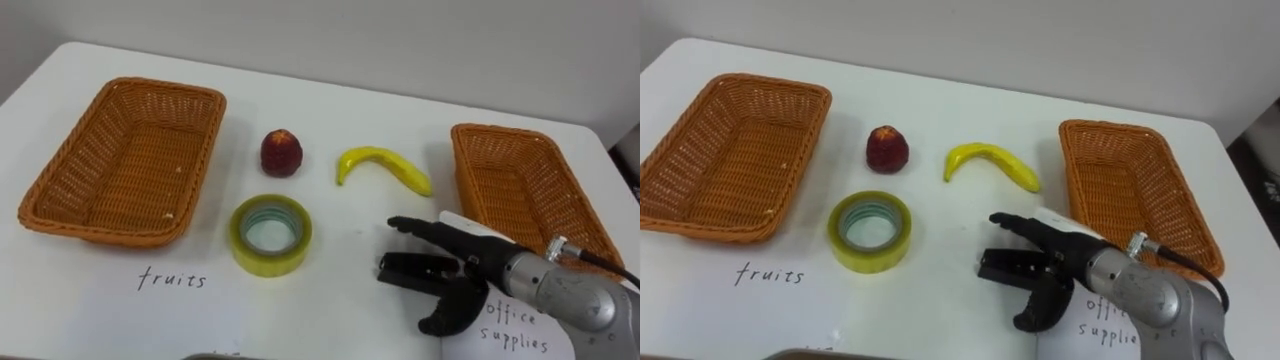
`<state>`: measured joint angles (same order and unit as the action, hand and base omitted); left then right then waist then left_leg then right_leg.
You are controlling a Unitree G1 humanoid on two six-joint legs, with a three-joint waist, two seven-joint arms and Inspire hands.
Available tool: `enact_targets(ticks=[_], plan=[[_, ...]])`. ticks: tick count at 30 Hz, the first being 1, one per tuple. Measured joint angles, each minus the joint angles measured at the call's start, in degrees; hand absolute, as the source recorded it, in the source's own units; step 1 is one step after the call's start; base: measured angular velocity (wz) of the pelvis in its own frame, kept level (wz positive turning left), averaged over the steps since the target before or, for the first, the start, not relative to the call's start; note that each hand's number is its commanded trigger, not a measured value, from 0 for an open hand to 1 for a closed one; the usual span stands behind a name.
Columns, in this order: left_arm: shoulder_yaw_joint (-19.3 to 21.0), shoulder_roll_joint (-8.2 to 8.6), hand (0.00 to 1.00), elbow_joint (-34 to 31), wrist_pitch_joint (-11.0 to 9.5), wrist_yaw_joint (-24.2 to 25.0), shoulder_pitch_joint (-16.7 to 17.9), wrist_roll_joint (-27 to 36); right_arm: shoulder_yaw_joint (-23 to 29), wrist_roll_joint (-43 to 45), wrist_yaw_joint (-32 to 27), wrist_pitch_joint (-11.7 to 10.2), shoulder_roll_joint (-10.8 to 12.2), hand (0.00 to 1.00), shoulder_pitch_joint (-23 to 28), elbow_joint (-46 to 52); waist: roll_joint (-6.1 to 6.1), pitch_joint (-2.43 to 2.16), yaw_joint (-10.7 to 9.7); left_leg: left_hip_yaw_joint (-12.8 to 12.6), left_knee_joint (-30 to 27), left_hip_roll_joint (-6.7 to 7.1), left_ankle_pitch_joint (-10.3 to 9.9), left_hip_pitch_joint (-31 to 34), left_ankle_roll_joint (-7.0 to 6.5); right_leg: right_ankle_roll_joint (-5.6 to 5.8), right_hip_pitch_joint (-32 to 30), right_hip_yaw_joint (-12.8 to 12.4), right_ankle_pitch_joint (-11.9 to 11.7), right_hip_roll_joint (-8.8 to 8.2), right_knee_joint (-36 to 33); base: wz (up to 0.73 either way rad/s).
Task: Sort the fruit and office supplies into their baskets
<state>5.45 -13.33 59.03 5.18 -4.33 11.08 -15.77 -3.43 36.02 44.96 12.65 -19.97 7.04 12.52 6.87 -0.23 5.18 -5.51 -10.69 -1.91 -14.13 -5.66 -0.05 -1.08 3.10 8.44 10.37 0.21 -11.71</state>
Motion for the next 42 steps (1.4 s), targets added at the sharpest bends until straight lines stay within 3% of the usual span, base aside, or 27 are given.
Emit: enact_targets(ticks=[7,18,19,20,21,31,42], plan=[[0.0,0.23,0.0,-1.8,1.8,-0.6,1.4,0.0,0.0,0.6,0.3,1.1,0.0,0.0,0.0,0.0,-0.83,0.08,0.0,0.0,0.0,0.02,0.0,0.0,-0.01,-0.09,-0.1,-0.2,-0.1,0.06,0.0,0.0],[-0.1,0.49,0.0,-2.2,2.3,-1.8,1.7,0.0,0.0,0.8,0.2,1.2,0.0,0.0,0.0,0.0,-1.17,0.06,0.0,0.0,0.0,0.06,0.0,0.0,-0.01,-0.08,-0.1,-0.3,-0.1,0.05,0.0,0.0],[-0.1,0.49,0.0,-2.2,2.4,-1.9,1.7,0.0,0.0,1.0,0.2,1.2,0.0,0.1,0.0,-0.1,-1.2,0.07,0.0,0.0,0.0,0.06,0.0,0.0,-0.01,-0.08,-0.1,-0.3,-0.1,0.04,0.0,0.0],[-0.1,0.5,0.0,-2.2,2.4,-1.9,1.7,0.0,0.0,1.4,0.2,1.2,0.0,0.74,0.0,-0.1,-1.21,0.07,0.0,0.1,0.0,0.06,0.0,0.0,-0.01,-0.08,-0.1,-0.3,-0.1,0.03,0.0,0.0],[-0.1,0.54,0.0,-2.2,2.4,-1.9,1.7,0.0,-0.2,2.3,0.2,1.2,0.3,1.0,0.0,-0.1,-1.26,0.06,0.0,0.1,0.0,0.07,0.0,0.0,-0.02,-0.07,-0.1,-0.3,-0.1,0.02,0.0,0.0],[-0.8,0.91,0.0,-2.2,2.4,-1.8,0.8,0.5,-0.4,6.9,-4.2,1.8,1.8,1.0,-2.4,-0.6,-1.88,0.07,0.1,0.1,0.1,0.18,0.0,0.1,-0.07,0.0,-0.1,-0.2,-0.1,-0.01,0.2,0.0],[-1.2,1.06,0.0,-2.3,2.4,-1.8,0.4,0.5,-0.9,6.6,-5.1,1.9,2.5,1.0,-2.6,-0.9,-1.99,0.04,0.0,0.2,0.3,0.17,0.0,0.1,-0.09,0.07,-0.1,-0.3,-0.2,0.1,0.6,0.0]])
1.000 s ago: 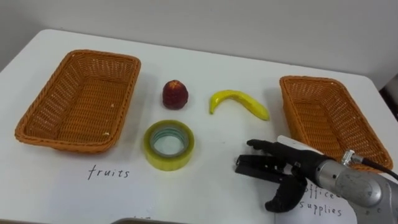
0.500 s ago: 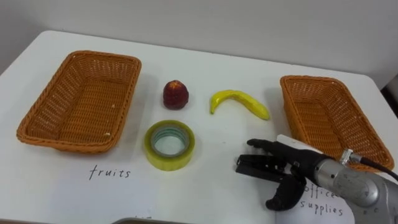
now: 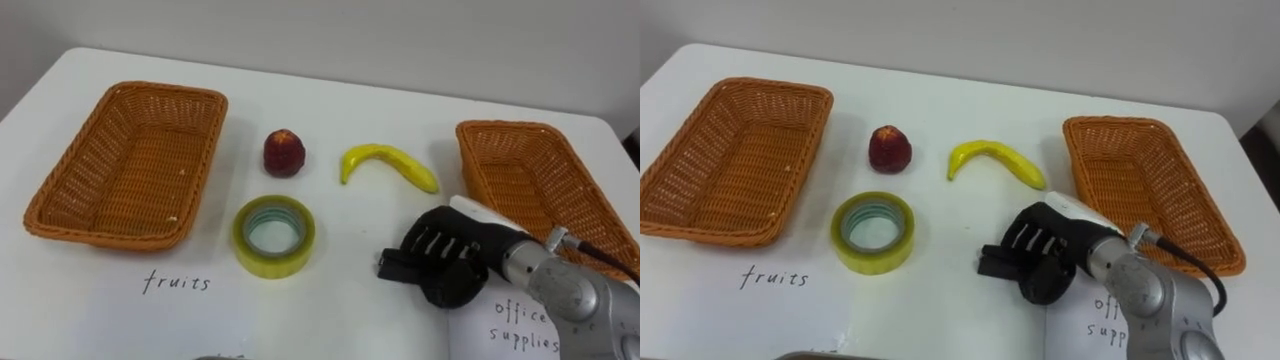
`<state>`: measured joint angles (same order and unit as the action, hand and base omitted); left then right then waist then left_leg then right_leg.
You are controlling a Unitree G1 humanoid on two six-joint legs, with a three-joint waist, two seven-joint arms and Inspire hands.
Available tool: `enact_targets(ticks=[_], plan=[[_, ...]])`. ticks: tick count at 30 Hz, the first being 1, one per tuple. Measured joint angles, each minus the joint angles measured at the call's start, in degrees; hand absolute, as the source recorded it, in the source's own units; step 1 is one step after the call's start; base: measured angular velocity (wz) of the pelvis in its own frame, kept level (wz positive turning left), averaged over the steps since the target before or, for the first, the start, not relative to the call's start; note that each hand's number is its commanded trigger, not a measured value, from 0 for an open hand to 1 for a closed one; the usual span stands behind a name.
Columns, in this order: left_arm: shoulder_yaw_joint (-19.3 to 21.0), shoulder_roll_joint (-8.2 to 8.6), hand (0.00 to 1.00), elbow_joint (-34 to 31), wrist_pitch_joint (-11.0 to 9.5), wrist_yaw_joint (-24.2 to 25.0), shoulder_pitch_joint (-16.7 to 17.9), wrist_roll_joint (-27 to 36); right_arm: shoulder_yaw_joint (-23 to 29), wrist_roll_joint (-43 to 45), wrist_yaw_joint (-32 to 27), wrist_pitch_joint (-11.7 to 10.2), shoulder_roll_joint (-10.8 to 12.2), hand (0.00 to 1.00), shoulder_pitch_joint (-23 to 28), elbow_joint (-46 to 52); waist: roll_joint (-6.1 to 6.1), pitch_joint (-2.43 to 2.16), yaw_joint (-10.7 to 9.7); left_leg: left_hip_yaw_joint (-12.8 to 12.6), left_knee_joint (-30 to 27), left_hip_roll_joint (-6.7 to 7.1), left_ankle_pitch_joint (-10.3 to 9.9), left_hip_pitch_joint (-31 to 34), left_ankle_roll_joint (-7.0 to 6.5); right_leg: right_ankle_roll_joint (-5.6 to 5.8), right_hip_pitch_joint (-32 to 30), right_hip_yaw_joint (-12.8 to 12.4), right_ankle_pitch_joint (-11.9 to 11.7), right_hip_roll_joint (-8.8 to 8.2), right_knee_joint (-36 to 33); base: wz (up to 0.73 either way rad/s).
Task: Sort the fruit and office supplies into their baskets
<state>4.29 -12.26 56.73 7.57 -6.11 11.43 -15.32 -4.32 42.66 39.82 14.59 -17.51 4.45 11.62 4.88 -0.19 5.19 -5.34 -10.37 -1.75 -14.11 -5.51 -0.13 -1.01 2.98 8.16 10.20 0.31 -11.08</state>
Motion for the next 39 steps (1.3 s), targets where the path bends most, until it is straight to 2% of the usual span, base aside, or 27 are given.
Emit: enact_targets(ticks=[9,19,26,29,32,39], plan=[[0.0,0.06,0.0,0.0,-0.1,0.0,-0.5,0.0,0.0,-0.2,-0.1,0.5,0.4,1.0,0.0,0.0,0.08,0.01,0.0,0.0,0.3,0.0,0.0,-0.1,0.0,0.02,-0.1,0.1,-0.1,-0.01,-0.3,0.0],[0.5,0.01,0.0,-0.1,-0.1,0.0,-0.4,-0.1,0.0,-0.1,-0.7,0.4,0.6,1.0,1.6,2.5,1.27,-0.08,0.1,0.0,-0.1,0.08,0.0,0.2,-0.04,0.03,-0.7,0.0,-0.1,-0.04,-0.3,0.0],[1.3,0.15,0.0,-0.4,-0.5,-0.8,-0.4,-0.3,0.8,-0.4,-1.1,0.3,0.7,1.0,1.5,3.2,1.12,-0.03,-0.1,-0.1,-0.1,0.06,0.1,0.2,-0.09,0.03,-0.7,0.0,-0.1,-0.07,-0.6,0.0],[1.3,0.22,0.0,-0.4,-0.5,-1.0,0.1,-0.3,2.7,-2.0,-2.0,0.3,1.7,1.0,1.5,3.8,0.89,0.04,-0.3,-0.1,0.0,0.05,0.1,-0.1,-0.09,0.04,-0.5,-0.1,-0.1,-0.04,-0.6,0.0],[1.3,0.25,0.0,-0.4,-0.5,-1.0,1.4,-0.4,3.8,-2.4,-3.3,0.3,1.9,1.0,1.5,6.1,0.44,0.02,-0.7,-0.1,0.0,0.04,0.1,-0.2,-0.09,0.03,-0.2,0.0,-0.1,-0.05,-0.6,0.0],[1.3,0.53,0.0,-2.4,-0.4,-1.0,3.8,-0.6,5.2,-3.6,-5.5,-0.1,2.8,1.0,1.5,9.9,0.29,0.0,-0.9,-0.1,-0.1,0.04,0.1,-0.2,-0.09,0.03,-0.1,0.4,-0.1,-0.13,-0.6,0.0]])
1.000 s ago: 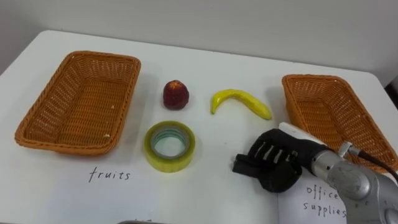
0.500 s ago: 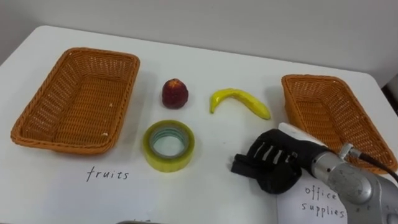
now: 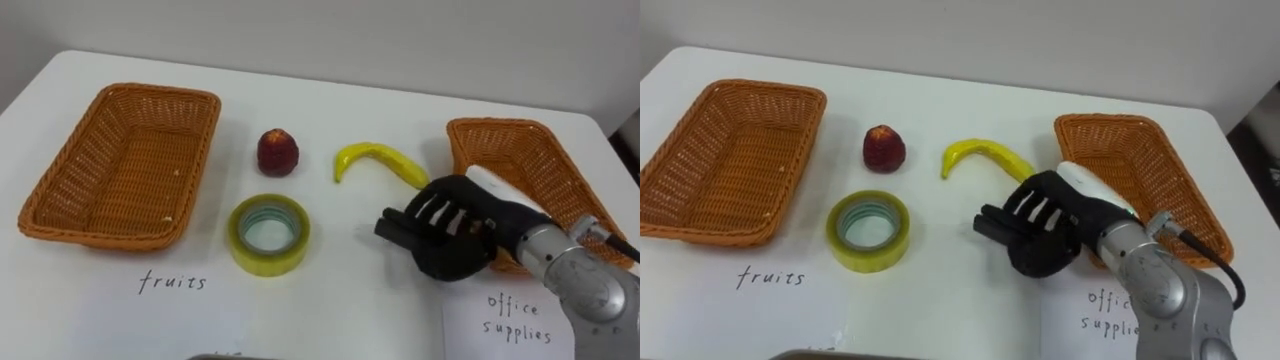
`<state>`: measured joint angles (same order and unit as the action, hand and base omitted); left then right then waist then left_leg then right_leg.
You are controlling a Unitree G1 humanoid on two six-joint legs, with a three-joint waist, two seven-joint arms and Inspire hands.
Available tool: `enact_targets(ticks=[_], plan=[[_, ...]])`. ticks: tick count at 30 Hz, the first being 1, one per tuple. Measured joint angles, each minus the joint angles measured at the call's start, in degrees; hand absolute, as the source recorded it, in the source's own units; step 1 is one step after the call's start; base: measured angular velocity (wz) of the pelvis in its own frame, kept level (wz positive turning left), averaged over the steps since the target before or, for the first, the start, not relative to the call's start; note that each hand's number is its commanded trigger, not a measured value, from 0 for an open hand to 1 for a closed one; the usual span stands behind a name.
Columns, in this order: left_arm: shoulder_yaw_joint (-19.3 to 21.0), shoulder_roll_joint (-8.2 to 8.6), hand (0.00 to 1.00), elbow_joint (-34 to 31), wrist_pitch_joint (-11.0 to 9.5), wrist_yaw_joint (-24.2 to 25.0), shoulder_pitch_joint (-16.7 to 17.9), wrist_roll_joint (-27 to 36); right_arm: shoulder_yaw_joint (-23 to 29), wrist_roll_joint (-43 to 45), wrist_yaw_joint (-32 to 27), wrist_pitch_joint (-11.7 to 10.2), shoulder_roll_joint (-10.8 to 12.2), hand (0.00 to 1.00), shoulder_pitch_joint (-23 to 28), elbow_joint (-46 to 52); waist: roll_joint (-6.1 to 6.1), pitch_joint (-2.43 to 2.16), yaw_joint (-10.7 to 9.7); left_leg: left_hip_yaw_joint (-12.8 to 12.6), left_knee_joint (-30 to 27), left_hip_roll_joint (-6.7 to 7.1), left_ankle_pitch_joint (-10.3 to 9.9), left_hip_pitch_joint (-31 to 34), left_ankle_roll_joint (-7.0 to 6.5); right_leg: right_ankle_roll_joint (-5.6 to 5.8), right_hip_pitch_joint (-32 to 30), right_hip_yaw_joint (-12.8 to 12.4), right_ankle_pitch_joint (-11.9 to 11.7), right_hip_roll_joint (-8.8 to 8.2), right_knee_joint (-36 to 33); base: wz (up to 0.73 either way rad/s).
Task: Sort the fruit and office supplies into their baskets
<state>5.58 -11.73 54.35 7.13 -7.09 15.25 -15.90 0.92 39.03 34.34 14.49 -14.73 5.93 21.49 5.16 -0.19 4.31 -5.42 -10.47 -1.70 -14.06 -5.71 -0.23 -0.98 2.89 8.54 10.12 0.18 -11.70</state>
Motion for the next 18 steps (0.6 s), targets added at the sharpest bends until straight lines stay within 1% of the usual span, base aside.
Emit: enact_targets(ticks=[5,7,12,15,18], plan=[[0.0,-0.01,0.0,0.1,0.0,0.0,0.1,0.0,0.3,-1.4,-2.2,-0.2,0.1,1.0,0.0,1.3,-0.02,0.0,-0.2,0.1,0.0,0.03,0.0,0.0,0.0,0.0,0.0,0.1,0.0,-0.04,0.0,0.0],[0.0,0.0,0.0,0.2,0.0,0.0,0.2,0.0,0.5,-1.6,-3.2,-0.6,0.1,1.0,0.0,1.8,-0.02,0.0,-0.7,0.2,-0.1,0.06,0.0,0.1,0.0,0.0,0.1,0.2,0.0,-0.07,0.0,0.02],[0.0,0.01,0.0,0.3,0.0,0.0,0.0,0.0,2.1,-5.1,-5.9,-0.8,0.1,1.0,0.0,1.8,-0.01,0.0,-0.9,0.2,-0.3,0.07,0.0,0.1,0.0,0.0,0.1,0.2,0.0,-0.08,0.1,0.0],[0.7,0.38,0.0,0.5,0.0,0.0,0.1,0.1,3.2,-5.5,-8.1,-1.0,0.1,1.0,0.0,1.8,0.01,-0.01,-1.0,-0.1,-0.4,0.05,0.0,0.0,0.0,0.0,0.1,0.0,0.0,-0.07,0.1,-0.02],[1.3,0.97,0.0,0.7,0.0,-0.1,0.2,0.1,4.5,-5.5,-11.0,-1.8,0.1,1.0,0.0,1.7,0.0,0.0,-1.2,-0.2,-0.4,0.05,0.0,0.0,-0.01,0.01,0.1,0.0,0.0,-0.09,0.0,-0.01]])
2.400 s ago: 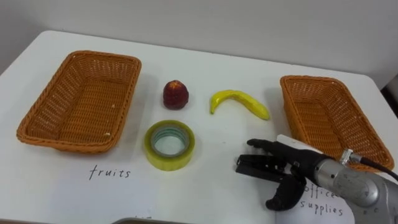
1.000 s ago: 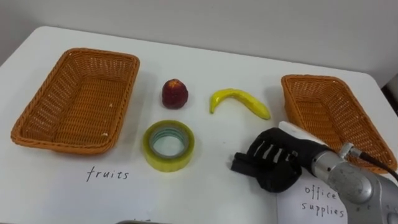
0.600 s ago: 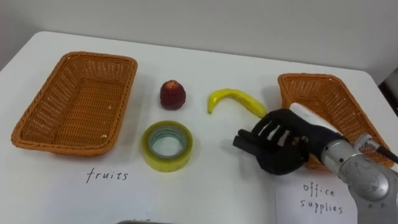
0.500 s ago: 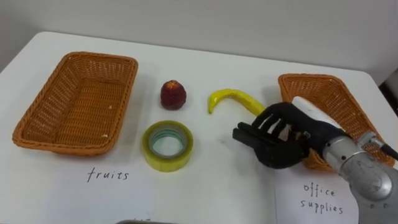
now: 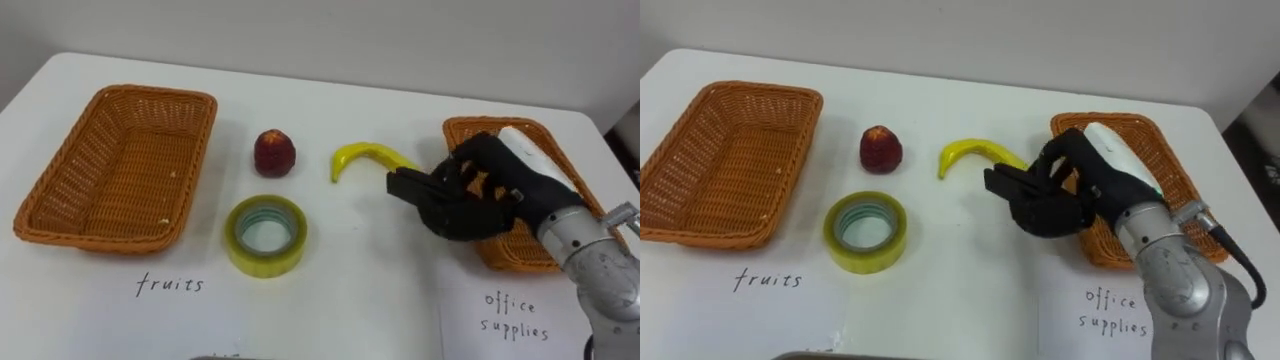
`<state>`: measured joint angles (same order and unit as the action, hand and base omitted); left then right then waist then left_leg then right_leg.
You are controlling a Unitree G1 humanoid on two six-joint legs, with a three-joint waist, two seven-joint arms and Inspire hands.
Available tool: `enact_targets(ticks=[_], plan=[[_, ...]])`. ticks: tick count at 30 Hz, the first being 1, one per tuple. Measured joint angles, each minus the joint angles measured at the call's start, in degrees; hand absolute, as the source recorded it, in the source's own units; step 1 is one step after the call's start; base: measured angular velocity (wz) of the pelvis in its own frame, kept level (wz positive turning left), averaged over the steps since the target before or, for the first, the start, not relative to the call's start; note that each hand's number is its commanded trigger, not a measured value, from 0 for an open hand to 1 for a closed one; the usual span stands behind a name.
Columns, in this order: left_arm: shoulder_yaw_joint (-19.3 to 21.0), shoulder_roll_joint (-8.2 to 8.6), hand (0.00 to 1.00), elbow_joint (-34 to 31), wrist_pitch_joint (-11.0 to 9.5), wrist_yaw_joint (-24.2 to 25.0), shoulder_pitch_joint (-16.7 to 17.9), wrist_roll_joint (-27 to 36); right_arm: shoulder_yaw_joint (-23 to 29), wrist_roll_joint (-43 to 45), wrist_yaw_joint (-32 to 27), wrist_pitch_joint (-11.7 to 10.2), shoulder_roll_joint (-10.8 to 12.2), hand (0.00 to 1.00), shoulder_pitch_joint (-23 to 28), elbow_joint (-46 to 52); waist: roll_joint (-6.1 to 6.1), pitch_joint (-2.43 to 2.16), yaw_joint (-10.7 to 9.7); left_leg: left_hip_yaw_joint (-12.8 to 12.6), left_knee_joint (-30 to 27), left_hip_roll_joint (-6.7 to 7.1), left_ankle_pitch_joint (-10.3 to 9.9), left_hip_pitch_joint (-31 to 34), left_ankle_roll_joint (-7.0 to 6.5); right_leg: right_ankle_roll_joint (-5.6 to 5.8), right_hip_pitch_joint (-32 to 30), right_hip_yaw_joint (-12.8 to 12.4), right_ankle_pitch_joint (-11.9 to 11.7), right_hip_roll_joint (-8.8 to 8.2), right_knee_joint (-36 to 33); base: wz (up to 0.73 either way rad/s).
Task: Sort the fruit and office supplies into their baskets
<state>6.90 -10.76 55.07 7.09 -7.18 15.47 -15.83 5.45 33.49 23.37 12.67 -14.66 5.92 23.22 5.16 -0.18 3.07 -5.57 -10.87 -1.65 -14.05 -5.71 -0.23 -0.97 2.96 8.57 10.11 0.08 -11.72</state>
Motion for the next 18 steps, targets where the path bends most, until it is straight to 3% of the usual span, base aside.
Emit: enact_targets(ticks=[5,13,18], plan=[[0.0,0.64,0.0,0.2,0.0,-1.4,0.8,0.1,3.5,-6.2,-6.7,-1.4,0.0,1.0,0.0,-1.0,-0.12,0.09,-1.4,0.3,0.3,-0.04,0.0,0.0,0.0,0.0,0.2,0.2,0.0,0.01,0.0,0.02],[4.3,1.03,0.0,0.1,0.1,-1.4,2.5,0.0,10.3,-8.5,-15.7,-2.0,-0.3,1.0,0.0,-4.2,-0.75,0.34,-3.1,-0.4,0.8,-0.11,0.0,-1.0,0.0,0.0,0.6,-0.6,0.0,0.16,0.0,-0.04],[4.3,1.06,0.0,0.1,0.0,-1.4,2.7,0.0,12.1,-8.6,-20.3,-2.6,-0.6,1.0,0.0,-7.5,-0.54,0.32,-4.2,-0.4,0.9,-0.02,0.0,-0.8,0.0,0.04,0.4,-0.8,0.0,0.09,0.1,0.0]])
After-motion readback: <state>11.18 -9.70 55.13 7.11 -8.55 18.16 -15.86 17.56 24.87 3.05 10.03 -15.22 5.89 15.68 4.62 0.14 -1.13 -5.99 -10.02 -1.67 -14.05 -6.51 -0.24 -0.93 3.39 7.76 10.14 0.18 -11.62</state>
